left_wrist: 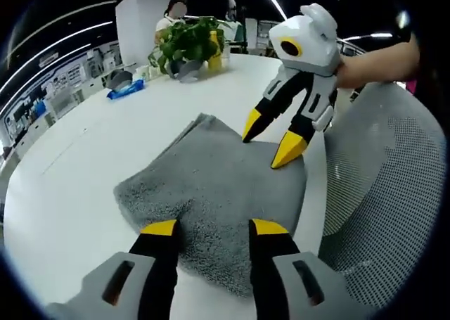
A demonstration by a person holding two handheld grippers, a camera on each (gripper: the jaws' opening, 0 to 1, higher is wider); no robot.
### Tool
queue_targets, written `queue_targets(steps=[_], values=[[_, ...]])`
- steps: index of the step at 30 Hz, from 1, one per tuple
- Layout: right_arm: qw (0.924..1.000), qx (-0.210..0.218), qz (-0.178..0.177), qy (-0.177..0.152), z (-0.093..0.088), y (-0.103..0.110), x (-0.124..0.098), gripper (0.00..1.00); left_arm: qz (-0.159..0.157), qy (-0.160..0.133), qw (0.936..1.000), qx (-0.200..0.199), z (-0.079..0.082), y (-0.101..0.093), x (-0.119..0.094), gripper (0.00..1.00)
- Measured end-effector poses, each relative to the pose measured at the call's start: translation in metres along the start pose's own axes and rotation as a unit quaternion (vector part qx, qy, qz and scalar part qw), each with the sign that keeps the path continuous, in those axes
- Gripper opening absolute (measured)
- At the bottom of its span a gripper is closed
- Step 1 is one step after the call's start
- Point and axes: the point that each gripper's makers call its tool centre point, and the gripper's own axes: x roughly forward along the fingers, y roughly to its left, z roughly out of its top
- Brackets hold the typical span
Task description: Fold the towel on the table until its edges align and the towel forms a compact rectangular stack.
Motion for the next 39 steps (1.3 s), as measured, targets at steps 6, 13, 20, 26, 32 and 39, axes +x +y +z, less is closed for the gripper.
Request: queue_targets(steps=[6,13,20,26,32,39], values=[[0.9999,0.004,-0.001,-0.016,-0.001,0.001,0.000,0.35,-0.002,-0.002,1.0000,-0.001,-0.002,0.000,0.001,0.40],[1.0000,0.005,-0.001,-0.007,0.000,-0.002,0.004,0.34,-0.013,0.000,0.9999,-0.001,-0.002,0.003,0.006,0.39],[0.9998,0.014,-0.011,-0.003,0.005,-0.014,0.008,0.32,-0.027,0.014,0.9995,-0.012,0.001,0.011,0.013,0.38],[0.9999,0.014,-0.008,-0.003,0.013,-0.032,0.013,0.32,-0.025,0.020,0.9994,-0.009,0.008,0.027,0.023,0.38],[0.9998,0.015,-0.011,-0.002,0.022,-0.050,0.020,0.32,-0.027,0.013,0.9996,-0.004,0.015,0.046,0.032,0.38],[0.9996,0.021,-0.013,-0.014,0.036,-0.070,0.030,0.32,-0.025,0.004,0.9997,0.003,0.022,0.070,0.041,0.38]])
